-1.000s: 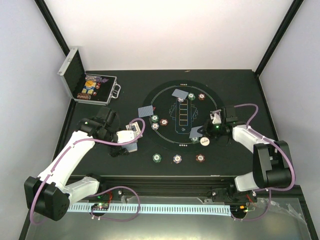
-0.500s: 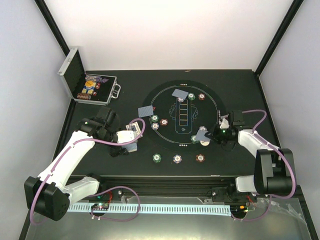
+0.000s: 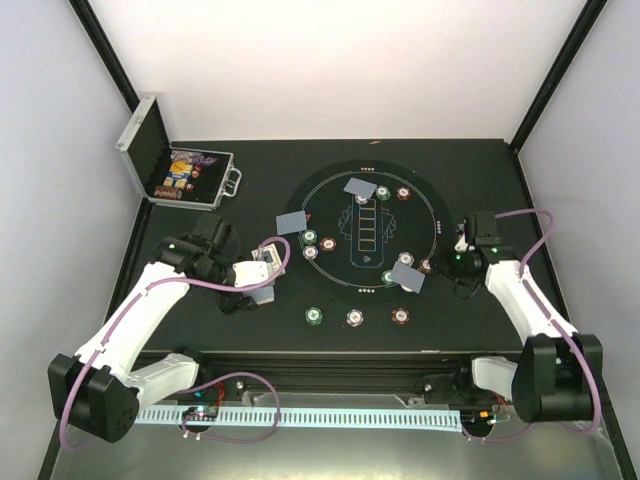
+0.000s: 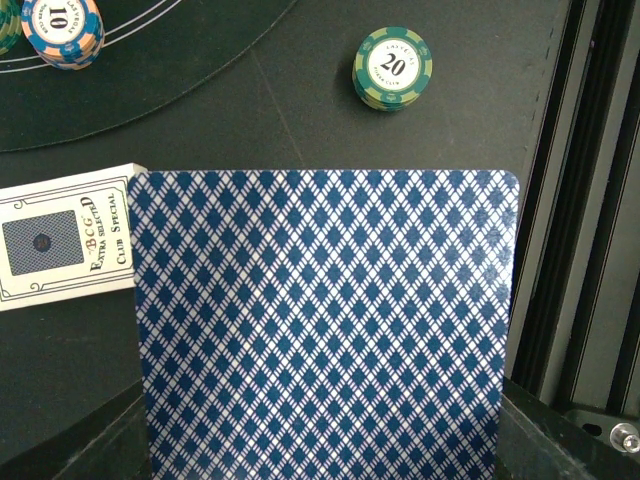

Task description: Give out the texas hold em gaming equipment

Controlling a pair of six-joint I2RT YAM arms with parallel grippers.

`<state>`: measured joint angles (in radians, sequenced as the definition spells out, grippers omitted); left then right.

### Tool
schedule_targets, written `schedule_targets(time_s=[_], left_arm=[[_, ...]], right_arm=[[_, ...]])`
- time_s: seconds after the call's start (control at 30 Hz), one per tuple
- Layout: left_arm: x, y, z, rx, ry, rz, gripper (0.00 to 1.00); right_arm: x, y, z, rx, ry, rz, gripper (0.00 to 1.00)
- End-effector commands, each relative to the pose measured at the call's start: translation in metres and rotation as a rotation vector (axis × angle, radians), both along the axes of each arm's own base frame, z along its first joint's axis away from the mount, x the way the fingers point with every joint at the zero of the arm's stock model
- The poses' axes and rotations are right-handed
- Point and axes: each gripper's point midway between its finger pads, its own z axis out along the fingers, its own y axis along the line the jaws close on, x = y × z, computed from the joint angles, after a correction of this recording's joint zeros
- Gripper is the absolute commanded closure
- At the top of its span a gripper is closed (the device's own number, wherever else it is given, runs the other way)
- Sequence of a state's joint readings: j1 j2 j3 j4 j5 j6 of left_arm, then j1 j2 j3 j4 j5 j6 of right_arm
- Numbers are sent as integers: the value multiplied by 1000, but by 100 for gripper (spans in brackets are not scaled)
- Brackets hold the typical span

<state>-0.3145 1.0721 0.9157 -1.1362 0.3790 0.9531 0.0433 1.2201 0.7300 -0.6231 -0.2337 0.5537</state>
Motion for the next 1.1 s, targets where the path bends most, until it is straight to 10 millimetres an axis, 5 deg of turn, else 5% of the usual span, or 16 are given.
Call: schedule_targets(time_s=[0.0, 0.17, 0.33, 0.5, 0.77, 1.07], left_arm=[[1, -3, 10, -21, -31, -19, 98], [2, -5, 12, -31, -29, -18, 98], [2, -5, 13, -32, -17, -14, 98], [1, -5, 14, -36, -16, -17, 98], [0, -6, 14, -38, -13, -16, 98], [0, -5, 17, -39, -20, -17, 98]], right_arm=[[-5, 13, 21, 18, -42, 22, 49], [-16, 118, 55, 264, -122, 238, 30], [-47, 236, 93, 536, -156, 512, 19], [-79, 310, 107, 672, -123, 698, 16], [-110, 378, 111, 775, -66, 852, 17], [-112, 408, 93, 813, 0, 879, 22]])
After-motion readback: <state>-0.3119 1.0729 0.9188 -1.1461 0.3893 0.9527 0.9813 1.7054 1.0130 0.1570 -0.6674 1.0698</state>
